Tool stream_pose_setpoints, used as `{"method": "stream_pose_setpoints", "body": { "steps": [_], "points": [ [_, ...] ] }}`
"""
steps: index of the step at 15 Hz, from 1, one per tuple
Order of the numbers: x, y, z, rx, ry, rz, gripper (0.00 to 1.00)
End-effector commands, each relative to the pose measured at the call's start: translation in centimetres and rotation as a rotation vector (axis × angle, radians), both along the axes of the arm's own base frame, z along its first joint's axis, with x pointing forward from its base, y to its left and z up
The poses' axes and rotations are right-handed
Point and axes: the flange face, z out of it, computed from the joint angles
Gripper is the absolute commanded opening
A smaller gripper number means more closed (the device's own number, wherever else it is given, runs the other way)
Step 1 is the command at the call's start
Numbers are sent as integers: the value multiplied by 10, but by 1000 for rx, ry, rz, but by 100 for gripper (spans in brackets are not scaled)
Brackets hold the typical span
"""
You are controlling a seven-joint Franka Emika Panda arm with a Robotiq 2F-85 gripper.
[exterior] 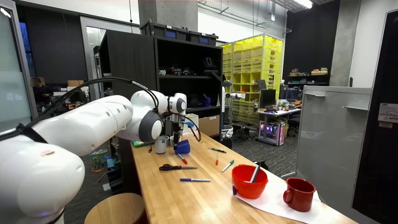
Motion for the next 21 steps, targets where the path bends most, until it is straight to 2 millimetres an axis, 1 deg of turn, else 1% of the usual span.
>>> {"method": "stream_pose_setpoints", "body": {
  "steps": [1,3,4,7,10,13,15,17,21],
  "points": [
    [0,3,5,21,-5,13,51],
    [1,3,11,28,-13,25,51],
    [2,3,18,38,-20,25,51],
    [6,-1,44,63,-57,20,51],
    [11,-12,71,89,-91,2,51],
    [18,-30,98,216,-105,-18,51],
    [23,-44,110,334,-106,-39,51],
    [28,-60,116,448,-97,-60,51],
    [36,-90,119,677,-71,-88,51]
  ]
}}
